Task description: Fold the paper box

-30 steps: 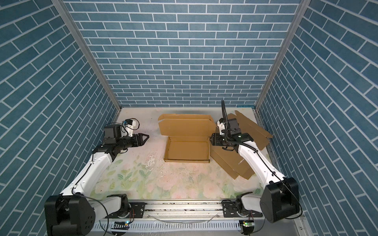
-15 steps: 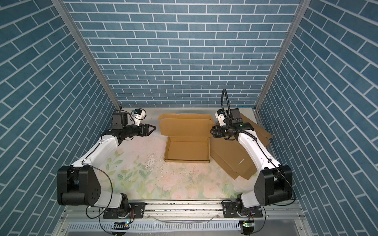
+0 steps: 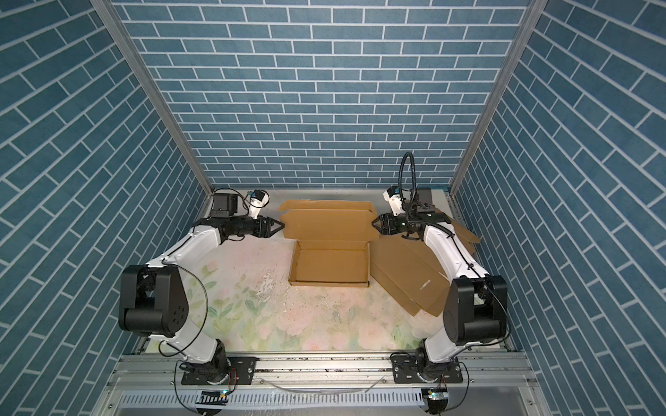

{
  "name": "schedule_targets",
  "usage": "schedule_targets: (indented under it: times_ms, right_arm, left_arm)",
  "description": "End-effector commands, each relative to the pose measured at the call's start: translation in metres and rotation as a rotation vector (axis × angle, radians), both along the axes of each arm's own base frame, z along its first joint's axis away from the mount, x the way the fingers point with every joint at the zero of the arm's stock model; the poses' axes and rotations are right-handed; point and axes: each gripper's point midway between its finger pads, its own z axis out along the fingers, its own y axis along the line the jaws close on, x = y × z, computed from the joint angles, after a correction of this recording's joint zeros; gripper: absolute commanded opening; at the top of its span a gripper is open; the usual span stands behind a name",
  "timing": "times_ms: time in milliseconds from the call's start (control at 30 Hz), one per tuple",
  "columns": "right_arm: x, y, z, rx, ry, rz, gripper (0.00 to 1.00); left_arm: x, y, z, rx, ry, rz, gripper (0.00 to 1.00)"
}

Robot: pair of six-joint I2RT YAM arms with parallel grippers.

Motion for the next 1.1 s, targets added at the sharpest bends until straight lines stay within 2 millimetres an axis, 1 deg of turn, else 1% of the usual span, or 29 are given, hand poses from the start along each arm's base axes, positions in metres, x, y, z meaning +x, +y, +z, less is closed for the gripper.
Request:
schedule_targets:
  times_ms: [0, 100, 200, 367, 467, 567, 733, 967, 1067]
  right_arm:
    - [0.010, 0.017, 0.030, 0.050, -0.132, 0.123, 0.65]
    - [0.010, 0.021, 0.028, 0.065, -0.137, 0.147, 0.63]
    - [0.011, 0.023, 0.024, 0.071, -0.129, 0.157, 0.57]
    - [0.013, 0.019, 0.018, 0.049, -0.130, 0.139, 0.46]
    - [0.013, 0.017, 0.014, 0.036, -0.131, 0.127, 0.38]
    - [0.013, 0.016, 0.009, 0.020, -0.125, 0.108, 0.28]
    - [0.009, 0.014, 0.004, -0.011, -0.156, 0.065, 0.15]
    - [0.008, 0.016, 0.010, -0.024, -0.228, -0.018, 0.00]
    - [0.005, 0.024, 0.018, -0.016, -0.267, -0.041, 0.00]
  left_arm:
    - [0.003, -0.010, 0.006, -0.015, -0.042, -0.058, 0.66]
    - [0.004, -0.014, 0.003, -0.024, -0.048, -0.071, 0.65]
    - [0.005, -0.019, -0.002, -0.023, -0.042, -0.083, 0.60]
    - [0.006, -0.026, -0.006, -0.016, -0.037, -0.097, 0.48]
    - [0.007, -0.026, -0.005, -0.010, -0.042, -0.093, 0.38]
    - [0.007, -0.027, -0.005, -0.006, -0.043, -0.087, 0.26]
    - [0.003, -0.031, -0.007, 0.010, -0.041, -0.083, 0.17]
    - [0.002, -0.035, -0.002, 0.012, -0.069, -0.055, 0.09]
    - [0.004, -0.036, 0.002, 0.009, -0.093, -0.026, 0.04]
